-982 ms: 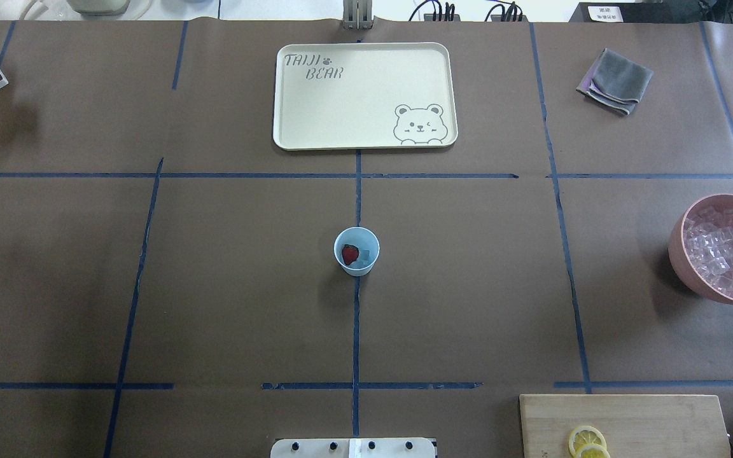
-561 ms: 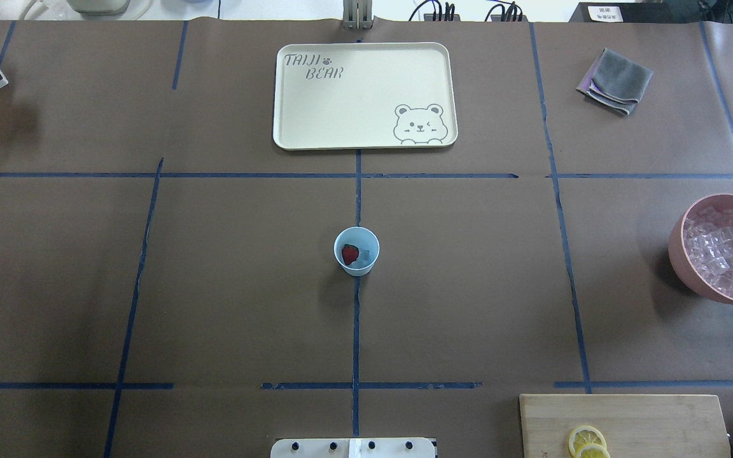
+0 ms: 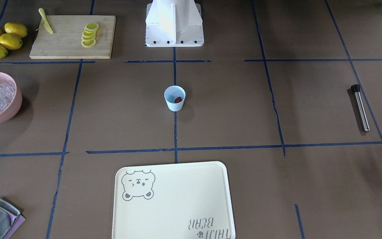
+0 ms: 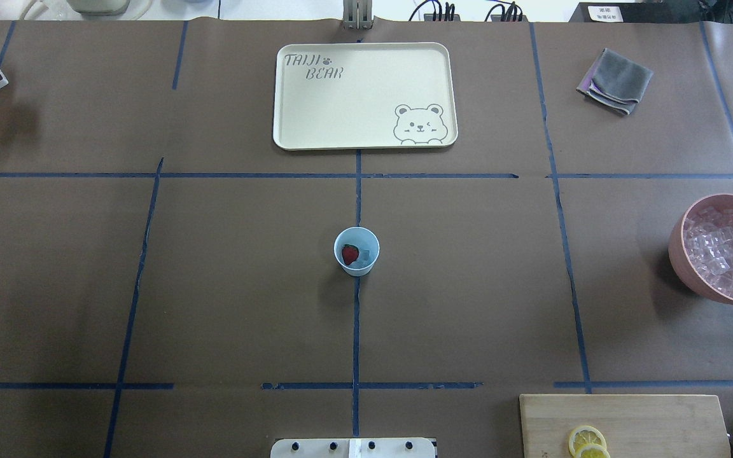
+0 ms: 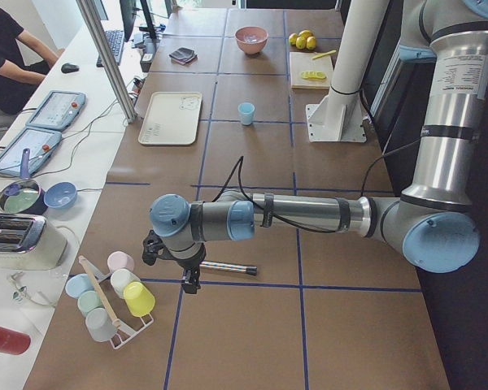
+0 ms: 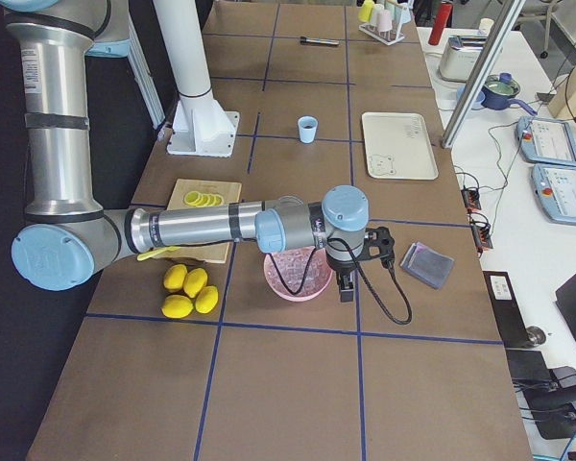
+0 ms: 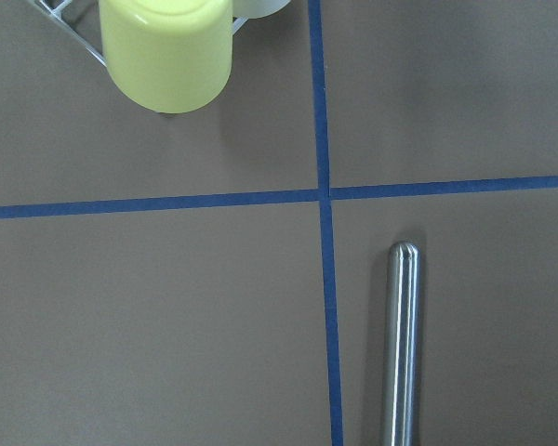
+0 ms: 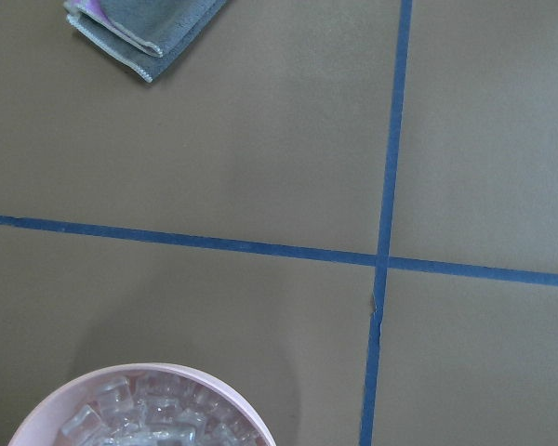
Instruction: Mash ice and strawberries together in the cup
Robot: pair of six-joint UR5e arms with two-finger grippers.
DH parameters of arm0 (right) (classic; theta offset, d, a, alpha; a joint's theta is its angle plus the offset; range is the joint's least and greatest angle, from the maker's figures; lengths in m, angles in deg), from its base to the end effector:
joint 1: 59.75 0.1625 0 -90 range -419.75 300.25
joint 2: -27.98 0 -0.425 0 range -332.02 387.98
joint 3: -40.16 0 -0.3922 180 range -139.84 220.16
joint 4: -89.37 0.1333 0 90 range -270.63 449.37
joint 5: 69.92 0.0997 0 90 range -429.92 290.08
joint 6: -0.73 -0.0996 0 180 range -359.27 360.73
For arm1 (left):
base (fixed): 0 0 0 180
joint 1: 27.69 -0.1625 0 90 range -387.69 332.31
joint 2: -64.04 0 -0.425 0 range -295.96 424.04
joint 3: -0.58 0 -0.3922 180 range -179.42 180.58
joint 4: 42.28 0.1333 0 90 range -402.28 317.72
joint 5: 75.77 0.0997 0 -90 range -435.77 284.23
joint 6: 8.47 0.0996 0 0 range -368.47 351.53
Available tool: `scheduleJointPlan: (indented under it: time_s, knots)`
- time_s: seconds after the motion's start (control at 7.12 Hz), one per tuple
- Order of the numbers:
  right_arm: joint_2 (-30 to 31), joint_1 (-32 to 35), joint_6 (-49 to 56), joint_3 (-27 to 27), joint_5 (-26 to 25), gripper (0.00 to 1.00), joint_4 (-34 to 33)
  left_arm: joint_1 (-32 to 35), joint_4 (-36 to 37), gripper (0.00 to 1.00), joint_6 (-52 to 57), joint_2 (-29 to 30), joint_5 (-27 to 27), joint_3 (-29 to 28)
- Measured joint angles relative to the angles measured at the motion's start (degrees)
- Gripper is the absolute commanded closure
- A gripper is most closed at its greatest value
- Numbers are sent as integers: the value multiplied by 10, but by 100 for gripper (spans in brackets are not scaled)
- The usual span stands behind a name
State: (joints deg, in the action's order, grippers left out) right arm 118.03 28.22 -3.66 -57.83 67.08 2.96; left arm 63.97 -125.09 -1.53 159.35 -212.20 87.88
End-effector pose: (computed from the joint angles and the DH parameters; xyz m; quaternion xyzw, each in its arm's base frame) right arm 0.0427 -0.5012 0.5800 0.0698 -0.4013 -0.0213 0.9131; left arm -0.0763 -0.5230 0.6442 -0.0071 0.3955 0.0266 0.9180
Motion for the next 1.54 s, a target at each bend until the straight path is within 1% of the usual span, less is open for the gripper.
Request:
scheduleJointPlan:
  time_s: [0.28,0.7,1.54]
  knots:
    - [2,8,3,12,2,0,-6,1,0,0,0,0,-1,0]
    - [11,30,40,39,31,0,-4,2,0,0,0,0,-1,3]
    - [19,31,56,43,33,0,-3,2,0,0,0,0,0,4]
